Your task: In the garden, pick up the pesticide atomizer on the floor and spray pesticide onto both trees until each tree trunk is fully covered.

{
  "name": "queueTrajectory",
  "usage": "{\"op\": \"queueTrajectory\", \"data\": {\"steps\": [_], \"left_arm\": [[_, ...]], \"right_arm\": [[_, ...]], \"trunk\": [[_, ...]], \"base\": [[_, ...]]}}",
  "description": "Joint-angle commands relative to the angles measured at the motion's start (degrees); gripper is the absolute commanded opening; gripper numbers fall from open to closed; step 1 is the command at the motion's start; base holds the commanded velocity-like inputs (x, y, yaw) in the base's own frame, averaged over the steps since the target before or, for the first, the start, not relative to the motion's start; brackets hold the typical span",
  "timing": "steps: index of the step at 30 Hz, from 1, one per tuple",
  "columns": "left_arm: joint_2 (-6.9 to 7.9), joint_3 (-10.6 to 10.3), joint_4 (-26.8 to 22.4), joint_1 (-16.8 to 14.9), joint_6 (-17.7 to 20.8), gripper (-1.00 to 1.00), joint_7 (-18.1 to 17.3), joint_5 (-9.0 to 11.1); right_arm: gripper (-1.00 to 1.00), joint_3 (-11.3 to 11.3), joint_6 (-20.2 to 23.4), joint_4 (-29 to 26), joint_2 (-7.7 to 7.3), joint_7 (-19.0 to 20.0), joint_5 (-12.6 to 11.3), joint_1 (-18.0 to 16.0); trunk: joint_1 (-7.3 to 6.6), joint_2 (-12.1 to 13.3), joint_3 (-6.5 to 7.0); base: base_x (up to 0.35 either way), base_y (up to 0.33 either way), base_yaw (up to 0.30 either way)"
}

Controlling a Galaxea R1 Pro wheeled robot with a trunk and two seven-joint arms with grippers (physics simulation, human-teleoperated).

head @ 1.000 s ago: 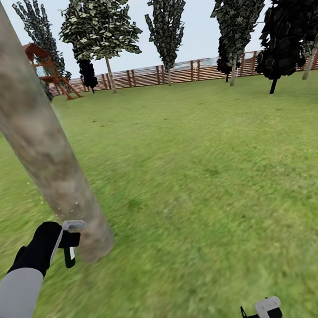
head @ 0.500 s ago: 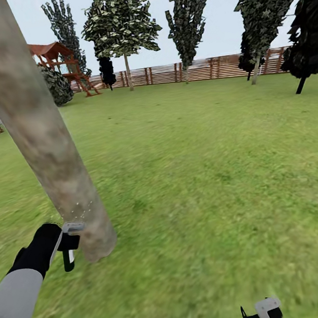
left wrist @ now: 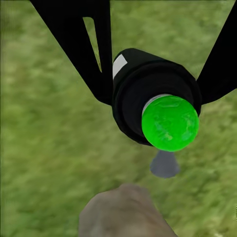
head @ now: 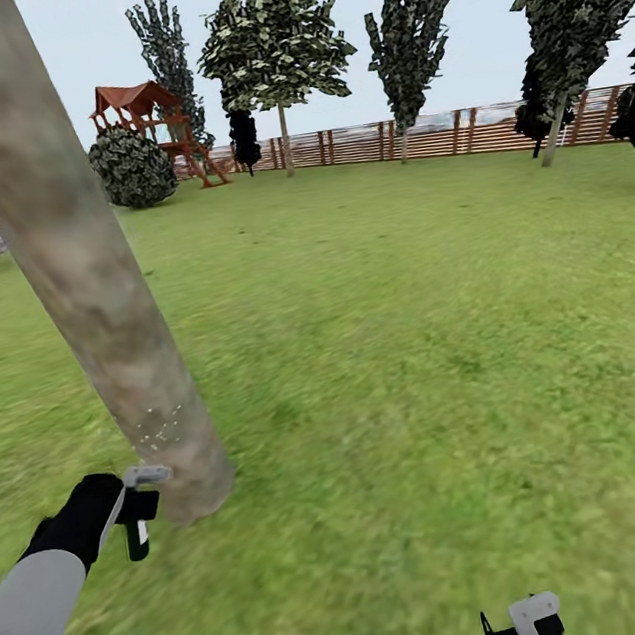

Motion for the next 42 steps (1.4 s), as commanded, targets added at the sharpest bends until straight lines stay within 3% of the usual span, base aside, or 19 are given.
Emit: {"op": "queueTrajectory", "data": {"steps": [1, 4, 17, 22, 23, 24, 26, 30, 36, 42], "left_arm": [[-0.09, 0.9, 0.8, 0.0, -0.6, -1.0, 0.1, -0.4], [-0.21, 1.8, 2.3, 0.0, -1.9, -1.0, 1.4, -0.4], [-0.24, 2.0, 3.2, 2.2, -2.1, -1.0, 2.7, -0.2], [-0.3, 3.1, 3.6, 2.4, -2.2, -1.0, 2.7, 2.7], [-0.43, 3.4, 3.7, 2.5, -2.2, -1.0, 2.7, 2.8], [-1.63, 3.8, 3.8, 2.5, -2.3, -1.0, 4.0, 2.9], [-2.65, 4.0, 3.7, 2.5, -2.3, -1.0, 7.3, 3.1], [-4.53, 3.9, 3.6, 2.5, -2.4, -1.0, 9.5, 2.9], [-4.32, 4.0, 3.5, 4.3, -2.6, -1.0, 9.6, 2.7], [-4.7, 4.0, 3.3, 4.8, -5.8, -1.0, 11.5, 3.0]], "right_arm": [[1.0, -0.3, -0.2, 0.1, -0.01, -0.4, 0.6, 0.0], [1.0, -0.3, -0.1, 0.1, -0.01, -0.4, 0.6, 0.0], [1.0, -0.3, -0.1, 0.1, -0.01, -0.4, 0.6, 0.0], [1.0, -0.3, -0.1, 0.1, -0.01, -0.4, 0.6, 0.0], [1.0, -0.3, -0.1, 0.1, -0.01, -0.4, 0.6, 0.0], [1.0, -0.3, -0.1, 0.1, -0.02, -0.4, 0.6, 0.0], [1.0, -0.3, -0.1, 0.0, -0.05, -0.4, 0.6, 0.0], [1.0, -0.3, -0.1, 0.1, -0.09, -0.4, 0.6, 0.0], [1.0, -0.3, -0.2, 0.1, -0.07, -0.4, 0.6, 0.0], [1.0, -0.3, -0.2, 0.1, -0.04, -0.4, 0.6, 0.0]], "trunk": [[0.01, 0.0, -0.05], [0.01, 0.0, -0.05], [0.01, 0.0, -0.33], [0.01, 0.0, -0.38], [0.01, 0.0, -0.38], [0.01, 0.0, -0.38], [0.01, 0.0, -0.38], [0.01, 0.0, -0.38], [0.01, 0.0, -0.38], [0.01, 0.0, -0.38]], "base": [[0.218, -0.214, 0.001], [0.224, -0.211, 0.043], [0.109, -0.213, 0.252], [0.025, -0.026, 0.11], [0.15, -0.1, 0.013], [0.212, -0.151, 0.003], [0.225, -0.162, 0.001], [0.232, -0.167, 0.0], [0.223, -0.19, 0.0], [0.112, -0.249, 0.177]]}}
